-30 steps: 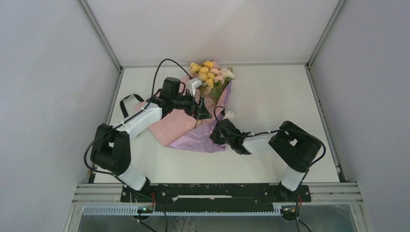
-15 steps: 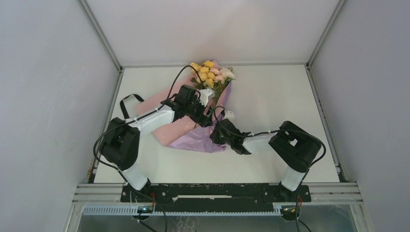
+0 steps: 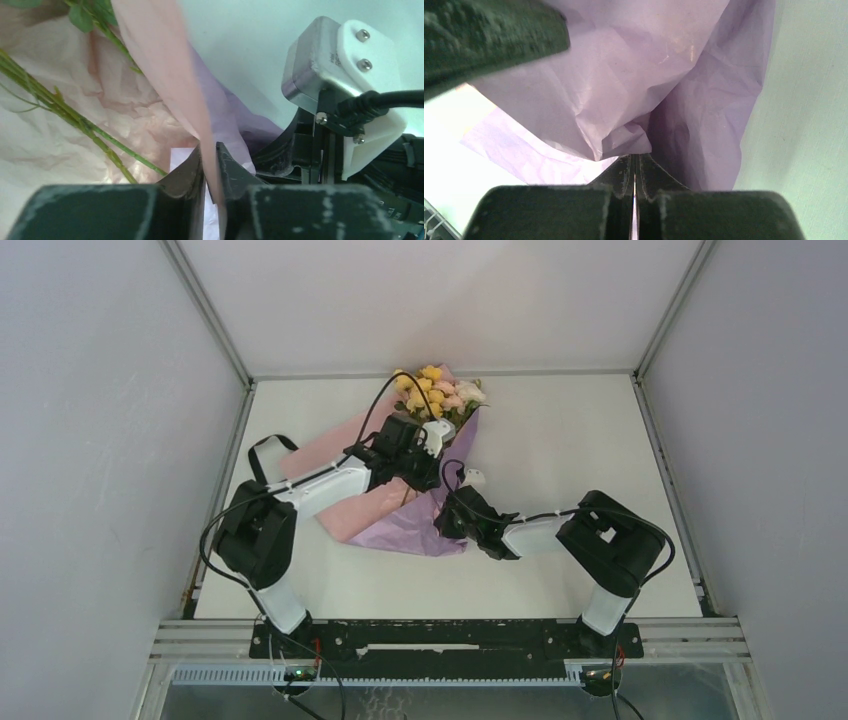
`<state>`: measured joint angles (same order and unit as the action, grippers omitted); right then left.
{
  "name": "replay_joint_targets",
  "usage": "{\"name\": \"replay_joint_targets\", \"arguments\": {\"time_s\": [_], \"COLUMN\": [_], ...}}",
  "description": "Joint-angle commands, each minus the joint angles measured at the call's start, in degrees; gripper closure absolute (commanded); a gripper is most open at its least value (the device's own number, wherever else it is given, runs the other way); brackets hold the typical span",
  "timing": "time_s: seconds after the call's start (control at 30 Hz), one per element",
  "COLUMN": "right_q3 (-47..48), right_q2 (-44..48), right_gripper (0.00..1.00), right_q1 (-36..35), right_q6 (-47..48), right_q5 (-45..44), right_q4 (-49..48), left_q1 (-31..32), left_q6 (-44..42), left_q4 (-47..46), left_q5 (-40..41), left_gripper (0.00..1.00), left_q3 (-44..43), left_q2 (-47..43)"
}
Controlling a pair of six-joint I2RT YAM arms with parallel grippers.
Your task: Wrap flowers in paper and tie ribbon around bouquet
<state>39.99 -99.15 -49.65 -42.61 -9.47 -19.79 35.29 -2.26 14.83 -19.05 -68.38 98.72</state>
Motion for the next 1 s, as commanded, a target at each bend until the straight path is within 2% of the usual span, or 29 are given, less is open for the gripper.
{"name": "replay_joint_targets", "arguments": {"time_s": [0.0,0.1,0.27,0.43,0.6,0.83,0.97], "right_q3": [-0.1,-0.1,-0.1,-0.1,-0.4,-2.8,-4.5], "right_q2": [1.0,2.3,8.8,16.6,22.0,23.8,23.1], "right_gripper": [1.00,0.99,0.76,0.62,0.59,0.57,0.56], "right_q1": [-0.8,-0.7,0.1,1.3,1.1,-1.3,-3.9], "right_q6": [2.0,3.7,10.1,17.6,21.0,16.2,13.2], "right_q5": [1.2,2.4,11.7,20.3,18.5,10.4,10.0], "right_q4": [4.9,5.3,6.6,14.2,21.4,20.4,15.5], "left_q1": [-0.1,-0.8,-6.0,-14.3,-19.3,-21.6,-21.6], "left_q6": [0.2,-0.2,0.8,6.6,11.3,13.2,13.3], "left_q4": [-0.9,2.0,4.2,5.9,6.5,5.6,5.1], "left_q5": [3.6,4.1,3.7,-5.1,-12.3,-14.4,-14.4], "left_gripper": [0.97,1.00,1.00,1.00,1.00,1.00,1.00], "left_q3": [-3.8,-4.4,-4.4,-5.6,-7.1,-7.1,-6.8], "left_q2": [-0.5,-1.7,-1.1,5.2,11.6,14.1,14.0]}}
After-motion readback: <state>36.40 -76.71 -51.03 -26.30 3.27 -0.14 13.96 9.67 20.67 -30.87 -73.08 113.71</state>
